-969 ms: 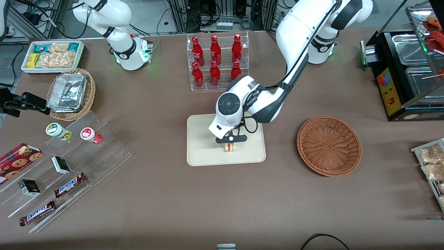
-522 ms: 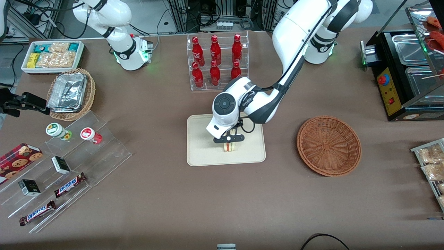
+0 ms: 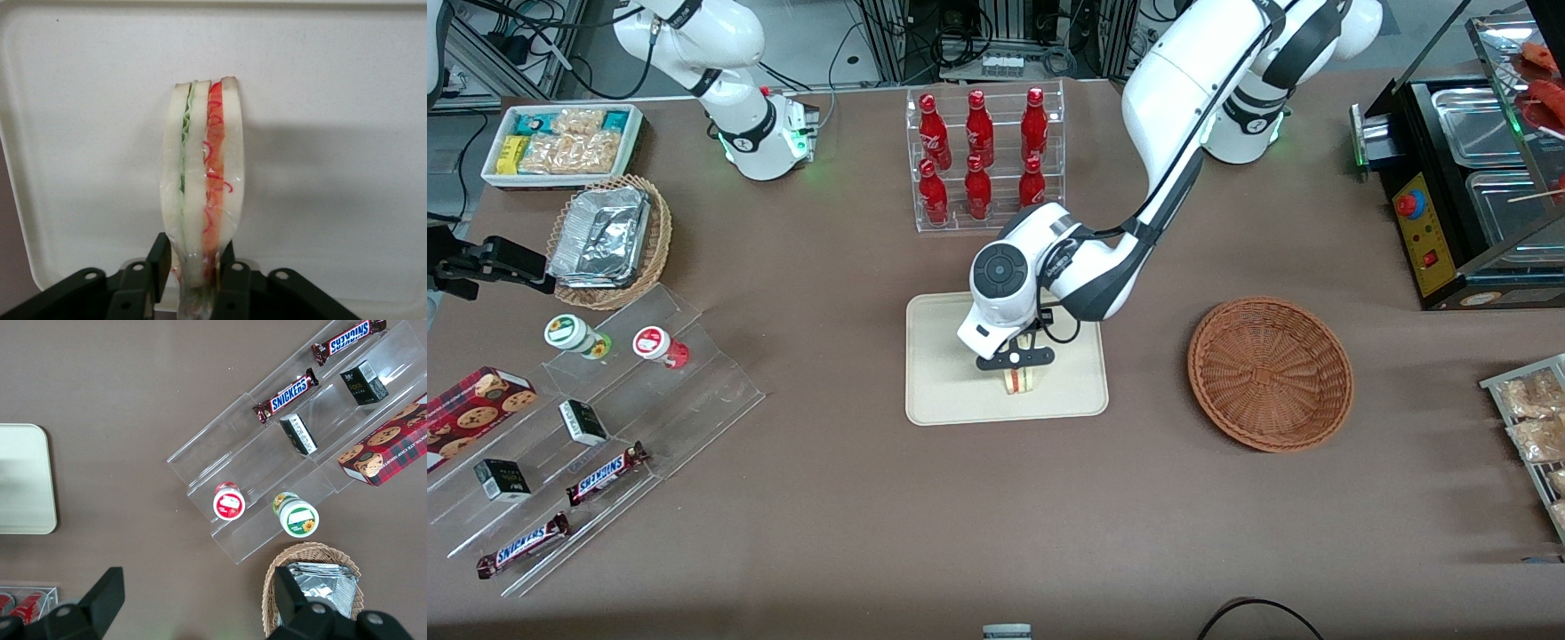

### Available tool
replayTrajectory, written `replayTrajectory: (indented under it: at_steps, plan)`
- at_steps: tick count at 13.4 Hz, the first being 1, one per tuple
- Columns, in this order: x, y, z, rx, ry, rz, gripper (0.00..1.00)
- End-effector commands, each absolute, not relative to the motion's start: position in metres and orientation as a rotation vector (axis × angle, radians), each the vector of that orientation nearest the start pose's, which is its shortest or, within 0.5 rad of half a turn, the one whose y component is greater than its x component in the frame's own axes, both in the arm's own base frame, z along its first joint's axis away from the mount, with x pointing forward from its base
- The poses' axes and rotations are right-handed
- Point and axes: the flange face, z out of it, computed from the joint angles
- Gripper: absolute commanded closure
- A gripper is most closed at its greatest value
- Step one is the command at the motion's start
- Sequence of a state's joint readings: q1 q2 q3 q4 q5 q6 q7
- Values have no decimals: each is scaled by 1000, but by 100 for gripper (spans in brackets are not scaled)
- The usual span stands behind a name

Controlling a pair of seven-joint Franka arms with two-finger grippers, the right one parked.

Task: Place sandwich from basket to tray
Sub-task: 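Lower the sandwich onto the tray and open the left gripper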

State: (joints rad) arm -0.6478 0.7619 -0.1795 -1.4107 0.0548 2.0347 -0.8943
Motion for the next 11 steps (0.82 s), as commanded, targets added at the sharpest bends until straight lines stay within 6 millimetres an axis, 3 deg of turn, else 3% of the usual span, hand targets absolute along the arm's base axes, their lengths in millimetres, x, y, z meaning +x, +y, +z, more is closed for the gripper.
replayTrajectory:
  at_steps: [1,6,11]
  plan:
    - [505,-515,246,-3088,-142,179,0]
    - [508,-514,266,-3101,-142,155,0]
    - [519,-498,336,-3121,-168,100,0]
